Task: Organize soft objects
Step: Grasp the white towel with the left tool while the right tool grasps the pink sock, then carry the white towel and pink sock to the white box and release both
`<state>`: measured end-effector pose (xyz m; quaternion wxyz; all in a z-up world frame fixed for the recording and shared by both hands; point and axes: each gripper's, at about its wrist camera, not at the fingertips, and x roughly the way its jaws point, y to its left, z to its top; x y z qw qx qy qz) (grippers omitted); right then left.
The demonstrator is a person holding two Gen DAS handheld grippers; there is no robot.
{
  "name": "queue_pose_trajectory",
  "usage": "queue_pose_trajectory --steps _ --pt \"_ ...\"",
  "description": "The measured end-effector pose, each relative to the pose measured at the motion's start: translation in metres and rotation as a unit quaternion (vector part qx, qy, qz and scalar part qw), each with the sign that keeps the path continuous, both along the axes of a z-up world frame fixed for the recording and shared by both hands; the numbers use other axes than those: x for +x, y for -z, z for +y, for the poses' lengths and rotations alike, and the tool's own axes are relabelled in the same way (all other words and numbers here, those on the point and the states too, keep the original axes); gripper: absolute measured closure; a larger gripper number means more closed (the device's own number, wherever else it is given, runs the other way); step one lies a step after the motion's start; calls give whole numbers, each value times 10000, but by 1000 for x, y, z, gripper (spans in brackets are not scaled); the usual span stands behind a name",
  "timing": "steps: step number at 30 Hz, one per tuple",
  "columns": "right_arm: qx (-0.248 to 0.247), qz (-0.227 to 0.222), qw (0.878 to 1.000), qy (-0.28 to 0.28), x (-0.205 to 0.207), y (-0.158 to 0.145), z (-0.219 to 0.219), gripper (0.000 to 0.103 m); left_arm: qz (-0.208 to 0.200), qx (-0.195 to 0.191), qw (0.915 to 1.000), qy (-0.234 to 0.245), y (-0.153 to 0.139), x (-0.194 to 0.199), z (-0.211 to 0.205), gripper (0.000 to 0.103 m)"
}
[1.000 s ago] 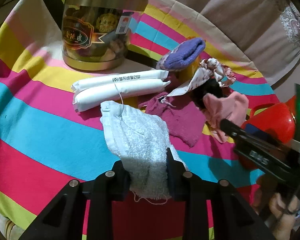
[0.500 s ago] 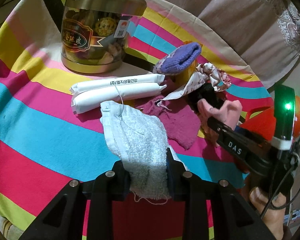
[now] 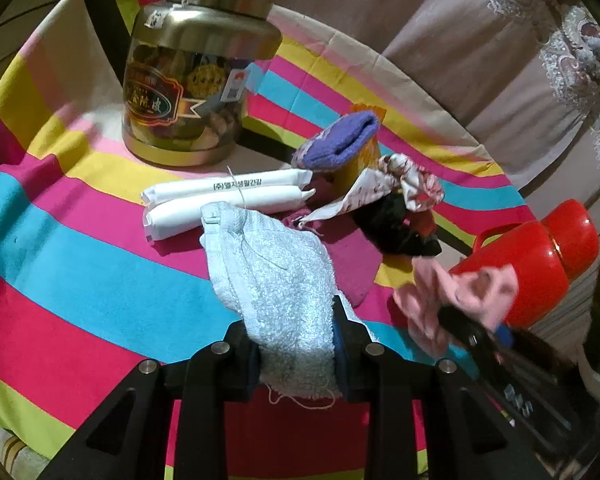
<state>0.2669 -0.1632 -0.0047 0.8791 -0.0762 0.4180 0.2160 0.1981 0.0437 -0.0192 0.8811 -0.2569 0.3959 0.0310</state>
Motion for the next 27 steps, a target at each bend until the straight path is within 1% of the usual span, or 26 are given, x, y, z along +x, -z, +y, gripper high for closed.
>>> queue_pose_trajectory --steps 5,14,21,27 --pt "23 -91 10000 -32 -24 -10 -9 67 -137 13 9999 -19 -5 -1 -1 73" --pt "153 -44 9999 12 -57 -19 -34 67 -395 -8 9992 9 -19 -17 -6 73" --pt "259 -55 9994 241 -74 -29 -60 67 -480 -114 9985 239 -28 -23 -21 73" --pt "339 -13 9977 594 -86 -37 -96 67 -522 -234 9965 610 -38 -28 -51 73"
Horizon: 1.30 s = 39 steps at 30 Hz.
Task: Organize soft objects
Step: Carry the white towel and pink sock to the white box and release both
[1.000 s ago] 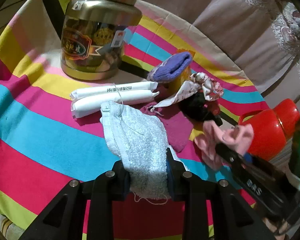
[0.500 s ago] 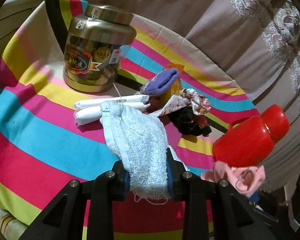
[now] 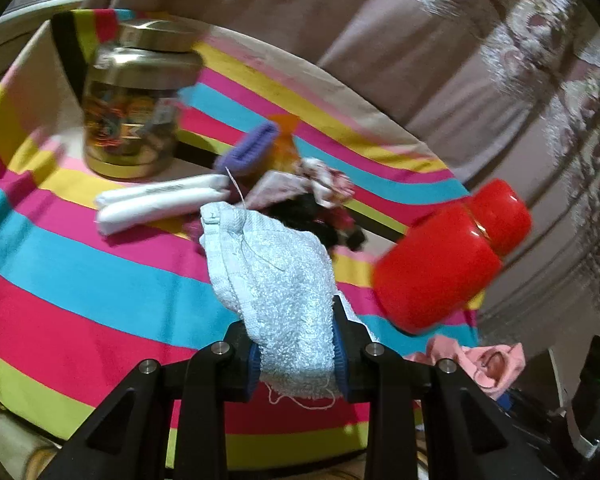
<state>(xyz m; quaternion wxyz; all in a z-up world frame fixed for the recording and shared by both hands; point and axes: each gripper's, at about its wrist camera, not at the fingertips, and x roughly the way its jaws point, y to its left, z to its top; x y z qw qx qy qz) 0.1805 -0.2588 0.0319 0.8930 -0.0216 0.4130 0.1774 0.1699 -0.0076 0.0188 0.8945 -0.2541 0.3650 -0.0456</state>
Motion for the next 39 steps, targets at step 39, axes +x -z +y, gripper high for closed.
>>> queue_pose_trajectory --steps 39 --pt "-228 298 9609 2742 -108 -19 -299 62 744 -245 9061 4158 -14 -76 -333 64"
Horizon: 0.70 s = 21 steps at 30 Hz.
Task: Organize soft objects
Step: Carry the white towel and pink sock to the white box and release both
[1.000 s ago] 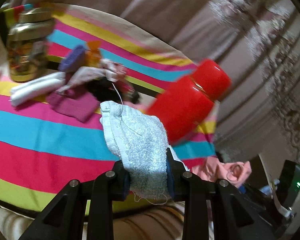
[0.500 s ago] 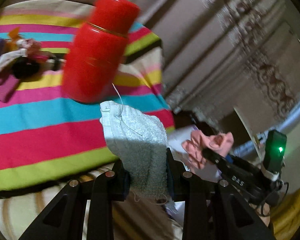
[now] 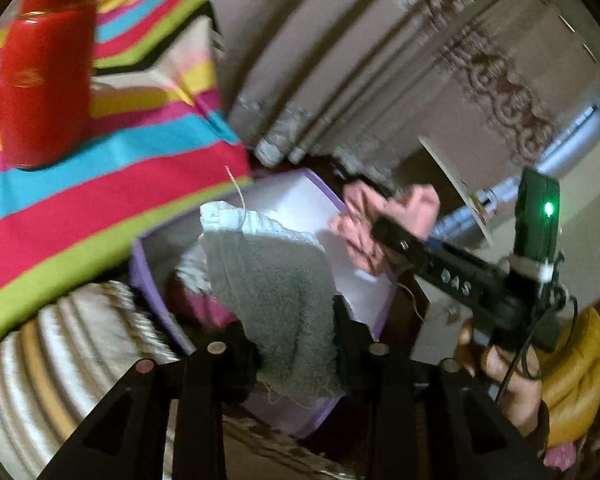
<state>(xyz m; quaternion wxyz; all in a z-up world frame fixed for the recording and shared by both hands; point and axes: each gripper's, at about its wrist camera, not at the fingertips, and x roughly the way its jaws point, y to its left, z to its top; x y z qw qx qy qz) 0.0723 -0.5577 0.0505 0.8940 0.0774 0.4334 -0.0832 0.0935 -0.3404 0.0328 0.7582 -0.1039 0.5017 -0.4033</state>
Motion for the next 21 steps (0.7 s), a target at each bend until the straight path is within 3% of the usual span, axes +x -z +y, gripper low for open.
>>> queue_pose_trajectory --steps 1,2,4,5,13,21 --pt "-10 -1 10000 48 -1 -1 -3 58 38 12 9999 117 1 -2 -6 57" --pt "-14 8 10000 88 -1 -1 -5 46 33 73 9998 172 2 -3 -11 47" --pt "-7 26 9998 201 -1 -2 -10 28 0 71 9998 183 1 -4 -12 41" --pt "4 -10 9997 240 -3 -3 -12 25 0 51 9998 189 1 -5 -12 41" --pt "49 36 9998 170 -2 -3 -7 24 -7 12 10000 3 0 -1 1 41" --pt "-98 -11 9999 -119 1 -10 18 24 -325 -24 9990 -297 -16 8 23 41"
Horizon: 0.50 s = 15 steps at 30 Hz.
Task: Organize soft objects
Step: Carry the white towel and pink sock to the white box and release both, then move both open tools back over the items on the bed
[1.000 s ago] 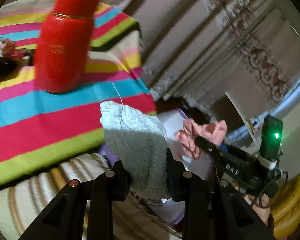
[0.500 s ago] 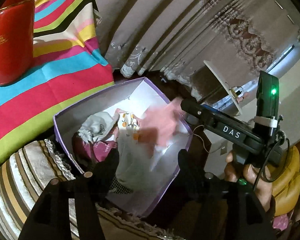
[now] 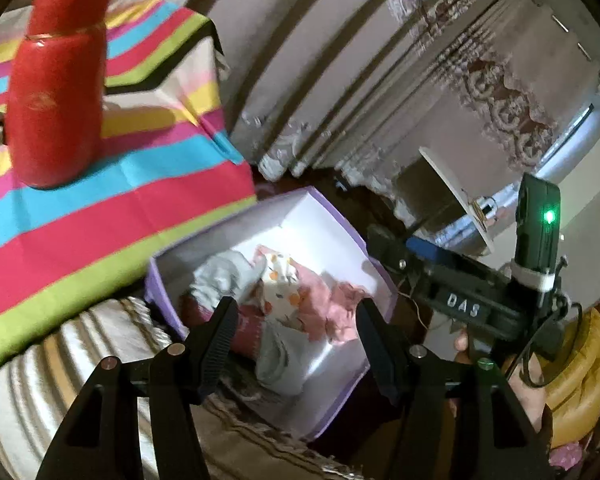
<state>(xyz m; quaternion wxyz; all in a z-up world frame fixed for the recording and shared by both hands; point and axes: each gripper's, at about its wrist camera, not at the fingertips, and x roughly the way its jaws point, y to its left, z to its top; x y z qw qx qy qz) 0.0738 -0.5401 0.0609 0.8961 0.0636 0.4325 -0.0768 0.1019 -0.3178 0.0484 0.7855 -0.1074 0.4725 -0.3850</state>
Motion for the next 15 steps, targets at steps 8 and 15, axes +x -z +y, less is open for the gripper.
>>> queue_pose_trajectory --steps 8,15 --pt "185 -93 9987 -460 8 -9 36 24 -326 49 9983 -485 -19 12 46 41" --pt "220 -51 9950 -975 19 -11 85 24 -623 308 9889 -1316 -20 28 120 41"
